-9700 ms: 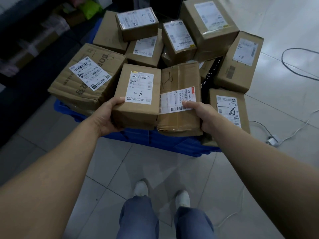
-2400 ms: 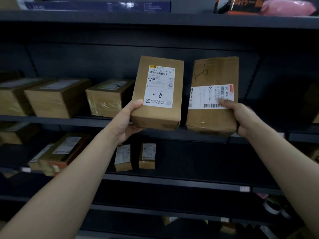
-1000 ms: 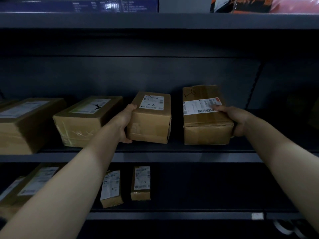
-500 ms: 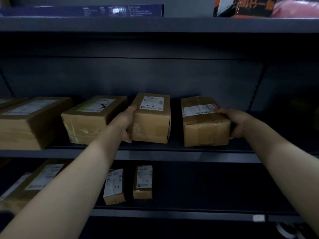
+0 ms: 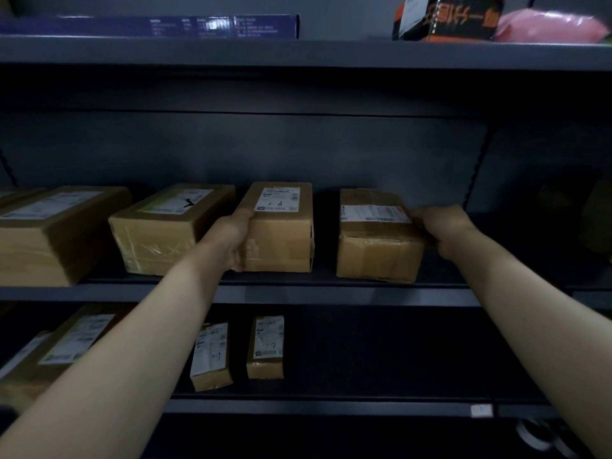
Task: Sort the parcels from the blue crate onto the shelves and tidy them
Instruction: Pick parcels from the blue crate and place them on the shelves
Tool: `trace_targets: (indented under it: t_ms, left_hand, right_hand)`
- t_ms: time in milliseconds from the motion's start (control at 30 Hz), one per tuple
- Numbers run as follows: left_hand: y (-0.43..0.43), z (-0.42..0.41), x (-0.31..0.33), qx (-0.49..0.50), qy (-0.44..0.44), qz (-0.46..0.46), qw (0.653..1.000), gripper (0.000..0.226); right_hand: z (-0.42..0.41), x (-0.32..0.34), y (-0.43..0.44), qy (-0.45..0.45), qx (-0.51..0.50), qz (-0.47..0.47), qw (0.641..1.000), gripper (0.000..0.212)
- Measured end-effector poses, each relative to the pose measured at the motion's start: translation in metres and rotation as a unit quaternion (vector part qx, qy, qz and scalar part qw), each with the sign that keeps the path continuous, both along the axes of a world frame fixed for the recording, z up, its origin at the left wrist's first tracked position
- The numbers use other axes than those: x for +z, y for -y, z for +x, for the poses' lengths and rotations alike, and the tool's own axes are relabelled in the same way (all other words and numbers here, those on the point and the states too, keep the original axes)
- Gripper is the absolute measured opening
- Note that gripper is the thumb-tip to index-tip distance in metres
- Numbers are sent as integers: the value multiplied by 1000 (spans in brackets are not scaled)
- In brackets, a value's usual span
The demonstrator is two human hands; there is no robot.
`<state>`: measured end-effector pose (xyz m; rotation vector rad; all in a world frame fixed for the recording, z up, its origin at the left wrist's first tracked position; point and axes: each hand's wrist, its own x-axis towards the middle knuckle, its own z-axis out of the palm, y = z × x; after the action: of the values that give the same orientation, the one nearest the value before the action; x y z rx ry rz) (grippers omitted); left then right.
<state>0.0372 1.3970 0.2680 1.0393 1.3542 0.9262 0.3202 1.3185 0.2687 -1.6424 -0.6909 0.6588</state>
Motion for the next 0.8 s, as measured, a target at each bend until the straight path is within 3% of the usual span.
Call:
trace_targets:
  t_ms: [100,233,333,433,533,667,800]
  left_hand:
    - [11,0,-2,-1,-43,46,998,32]
    - [21,-3,1,10,-177,138,974,82]
    - [34,-3,6,16,-287,211,934,81]
    - [59,4,19,10,-349,327,878,55]
    - [88,9,29,-22,-359,442,822,44]
    - [123,12,39,-27,-427,567,704,35]
    - [160,13,49,-18,-470,647,599,22]
  right_hand:
    - [-11,5,6,97,-1,24,995,6]
    - [-31,10,14,243,46,35,968,24]
    - [-50,18,29,351,110,13,930,35]
    - [-70,26,49,458,161,1,874,41]
    - [-87,38,71,578,155,-9,801,42]
    - [-100,53,101,715,115,-26,689,39]
    - [-112,64,133,748,110,-32,654,39]
